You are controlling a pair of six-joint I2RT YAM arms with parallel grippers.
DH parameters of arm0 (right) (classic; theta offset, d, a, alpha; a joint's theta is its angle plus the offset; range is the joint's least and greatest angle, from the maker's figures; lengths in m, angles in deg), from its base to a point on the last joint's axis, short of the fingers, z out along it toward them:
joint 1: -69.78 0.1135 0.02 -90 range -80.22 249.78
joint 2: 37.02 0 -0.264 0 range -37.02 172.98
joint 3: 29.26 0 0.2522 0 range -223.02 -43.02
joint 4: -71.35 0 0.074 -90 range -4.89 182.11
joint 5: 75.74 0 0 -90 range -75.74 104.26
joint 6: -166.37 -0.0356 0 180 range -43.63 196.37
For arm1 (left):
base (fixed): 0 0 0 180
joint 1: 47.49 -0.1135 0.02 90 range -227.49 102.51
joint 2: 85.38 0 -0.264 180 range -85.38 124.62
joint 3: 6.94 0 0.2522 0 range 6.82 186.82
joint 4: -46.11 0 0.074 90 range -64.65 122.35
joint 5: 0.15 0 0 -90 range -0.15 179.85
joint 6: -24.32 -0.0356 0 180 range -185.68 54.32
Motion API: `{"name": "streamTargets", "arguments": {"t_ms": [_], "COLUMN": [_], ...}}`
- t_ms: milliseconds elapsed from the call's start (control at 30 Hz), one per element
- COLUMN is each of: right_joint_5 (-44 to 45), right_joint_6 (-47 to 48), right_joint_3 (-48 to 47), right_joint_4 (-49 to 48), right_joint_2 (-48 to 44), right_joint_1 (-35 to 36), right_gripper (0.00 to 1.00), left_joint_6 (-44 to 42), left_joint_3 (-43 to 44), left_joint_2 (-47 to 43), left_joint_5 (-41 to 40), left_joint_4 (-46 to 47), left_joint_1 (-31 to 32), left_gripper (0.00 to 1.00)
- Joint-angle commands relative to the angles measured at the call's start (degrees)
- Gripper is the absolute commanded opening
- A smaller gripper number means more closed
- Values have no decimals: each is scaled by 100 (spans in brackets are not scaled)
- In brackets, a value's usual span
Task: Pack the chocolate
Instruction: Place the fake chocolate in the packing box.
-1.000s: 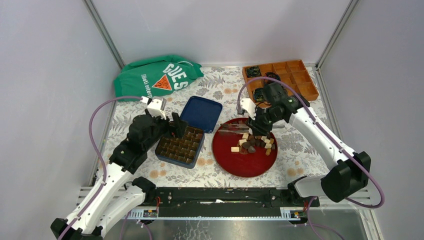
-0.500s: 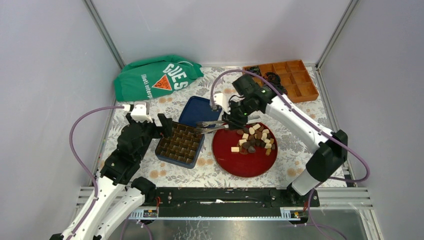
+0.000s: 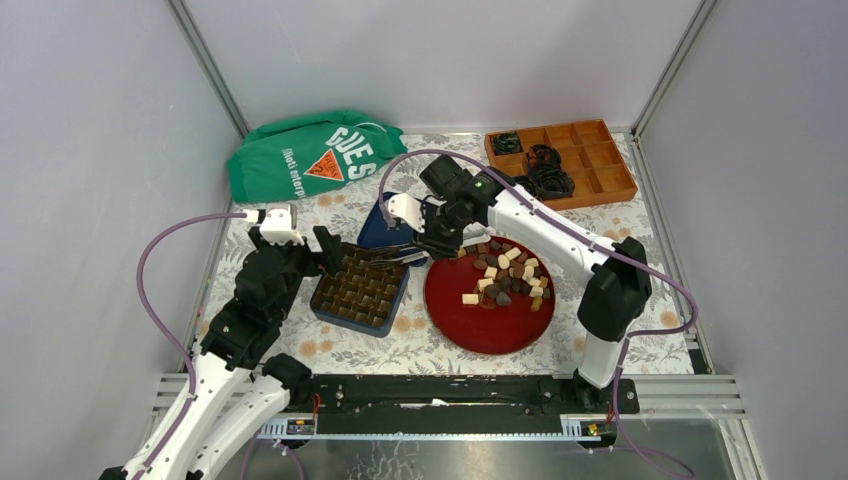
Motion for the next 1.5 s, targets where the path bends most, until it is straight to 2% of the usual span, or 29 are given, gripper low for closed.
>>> {"name": "streamTargets", "arguments": {"t_ms": [0,167,533,767,1033,1300,1467], "right_joint_5": [224,289,322,334,313,246,82], "right_joint_6": [-181,-200,-233,-253,-262,-305,-313], "right_joint_3": [-413,-423,-378,-393,-386,-410,-303], "right_joint_4": [-205,-214,-233,-220,-199,-159,-35], "right_joint_2": [81,178,209,224,210,143,-201], "right_joint_1": [67,102,130,137,135,126,123], "right_gripper": [13,16,35,42,47,46,45], "left_joint_6": [-109,-109,-117,-117,-118,-118,-119], "left_joint_3": [-33,-32,-33,-33,-27,-26,-41], "left_joint_2": [-75,-100,-93,-93,-93,-110,-112], "left_joint_5": [-159,-154,-130,-104,-88,-78,-64], "left_joint_4": [117,127,130,132,129,131,127], "left_joint_1": [-53,-55,-73,-82,-81,-90,-90], "left_gripper": [98,98,98,98,98,98,98]}}
